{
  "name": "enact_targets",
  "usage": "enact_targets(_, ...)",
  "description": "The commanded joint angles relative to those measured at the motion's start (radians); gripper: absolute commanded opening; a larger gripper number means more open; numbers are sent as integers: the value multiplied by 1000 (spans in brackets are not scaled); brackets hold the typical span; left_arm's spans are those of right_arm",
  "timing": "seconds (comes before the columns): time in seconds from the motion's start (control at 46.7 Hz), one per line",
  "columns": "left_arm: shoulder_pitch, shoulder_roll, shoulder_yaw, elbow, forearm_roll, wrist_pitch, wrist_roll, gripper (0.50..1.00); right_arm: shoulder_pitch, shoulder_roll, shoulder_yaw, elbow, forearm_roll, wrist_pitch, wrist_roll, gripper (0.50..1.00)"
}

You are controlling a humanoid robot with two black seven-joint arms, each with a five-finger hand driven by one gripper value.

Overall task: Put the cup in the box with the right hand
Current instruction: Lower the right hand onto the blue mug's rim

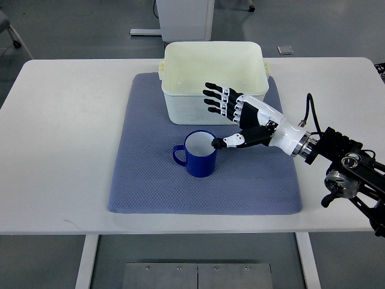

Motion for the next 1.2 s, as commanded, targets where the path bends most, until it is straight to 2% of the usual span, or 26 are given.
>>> enact_targets(0.0, 0, 0, 2, 0, 0, 0, -1, 1000, 0, 10, -5, -9, 0, -3, 0, 1000)
enact_targets(0.813, 0, 0, 2, 0, 0, 0, 0, 1000, -13, 165, -11, -187, -45, -34, 26, 1000)
enact_targets(1.177, 0, 0, -1, 0, 0, 0, 0, 1000, -10, 168, -69, -221, -49, -49, 93, 998)
